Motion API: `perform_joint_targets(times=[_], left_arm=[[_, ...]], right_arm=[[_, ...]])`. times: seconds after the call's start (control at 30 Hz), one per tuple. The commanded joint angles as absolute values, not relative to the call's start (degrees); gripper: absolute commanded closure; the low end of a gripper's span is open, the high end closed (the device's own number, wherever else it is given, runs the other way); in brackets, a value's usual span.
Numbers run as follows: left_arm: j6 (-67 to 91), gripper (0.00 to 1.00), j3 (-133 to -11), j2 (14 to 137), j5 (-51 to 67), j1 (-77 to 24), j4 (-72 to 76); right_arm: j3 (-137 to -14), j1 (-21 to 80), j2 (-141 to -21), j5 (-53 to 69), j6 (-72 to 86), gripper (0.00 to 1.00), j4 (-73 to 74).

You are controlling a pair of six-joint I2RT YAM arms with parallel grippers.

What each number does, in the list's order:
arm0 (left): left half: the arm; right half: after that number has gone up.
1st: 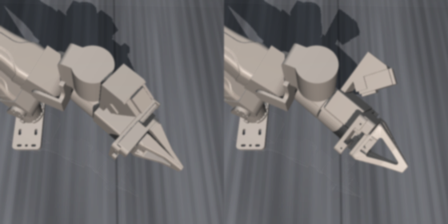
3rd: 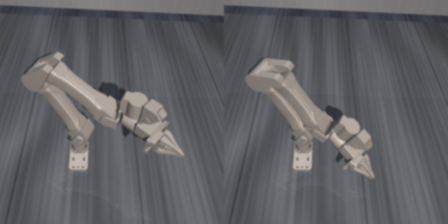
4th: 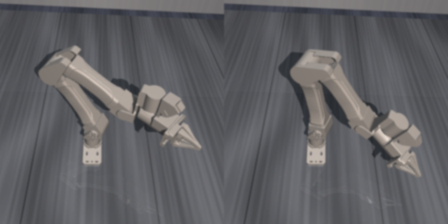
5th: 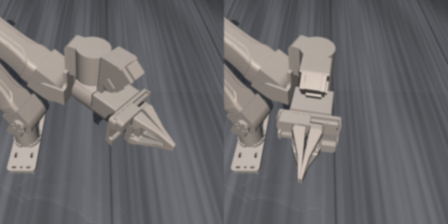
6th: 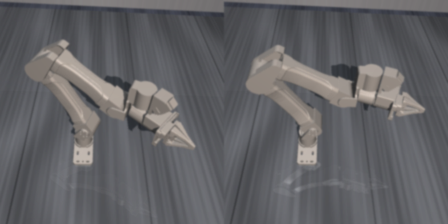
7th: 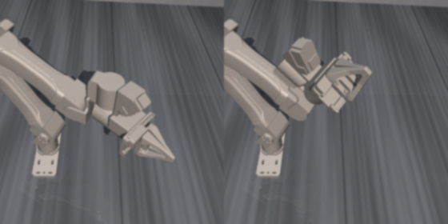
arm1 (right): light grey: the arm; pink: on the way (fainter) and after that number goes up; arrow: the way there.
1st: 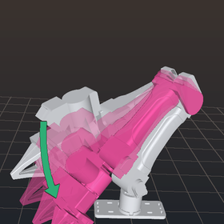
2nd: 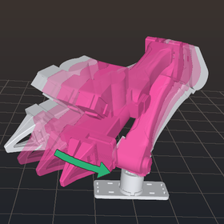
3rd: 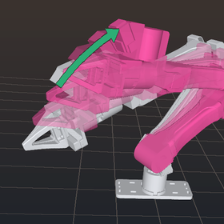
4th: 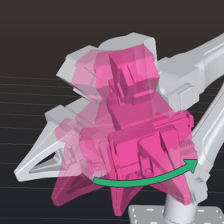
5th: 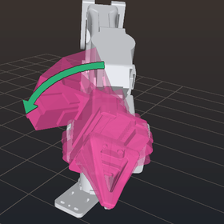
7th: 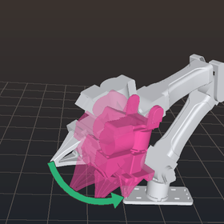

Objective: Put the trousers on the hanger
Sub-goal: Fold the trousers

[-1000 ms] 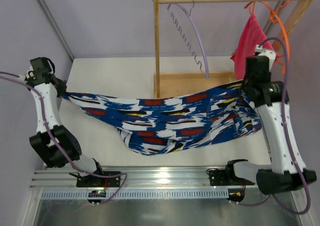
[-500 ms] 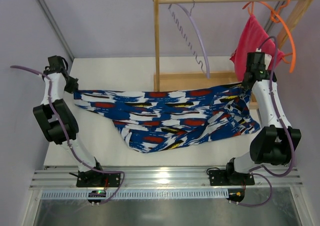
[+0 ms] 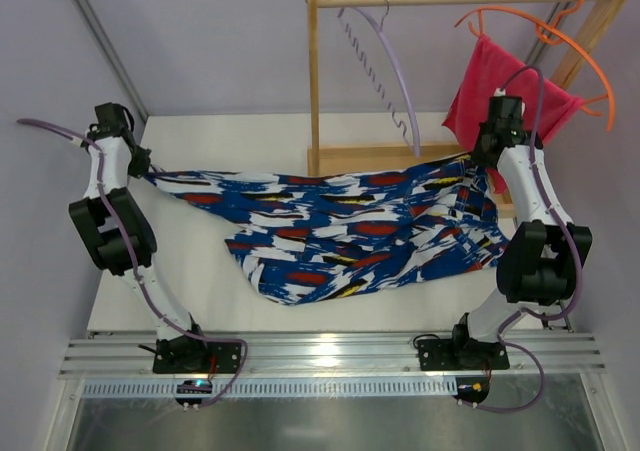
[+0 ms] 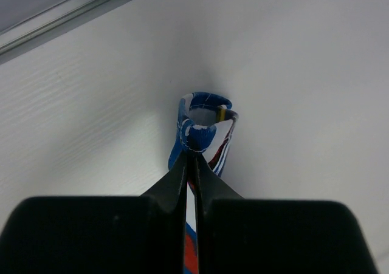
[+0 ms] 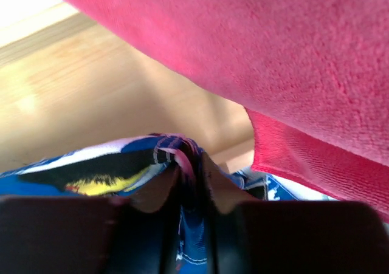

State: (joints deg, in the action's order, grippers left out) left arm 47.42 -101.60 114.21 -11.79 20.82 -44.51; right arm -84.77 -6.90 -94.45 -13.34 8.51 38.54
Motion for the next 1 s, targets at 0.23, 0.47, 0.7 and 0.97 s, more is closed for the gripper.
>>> perform_joint_targets(times=[0.23, 0.47, 0.7, 0.97], left_arm=[[44.39, 0.44, -107.39, 113.38, -12.65, 20.05, -47.54], [38.59, 0.28, -103.28, 103.73, -22.04, 12.31, -51.33], [35.42, 0.3, -83.69, 86.24, -18.11, 2.91, -46.23], [38.92, 0.3, -64.03, 75.43, -13.55, -9.22, -46.15]], right_arm=[[-86.75, -6.07, -89.93, -6.78, 9.49, 0.52, 37.44], [-82.88, -2.03, -81.67, -8.34, 11.34, 0.48, 41.65], [-77.1, 6.22, -71.57, -0.8, 12.48, 0.54, 42.45], [-65.75, 30.91, -67.06, 1.85, 15.91, 0.54, 34.73]])
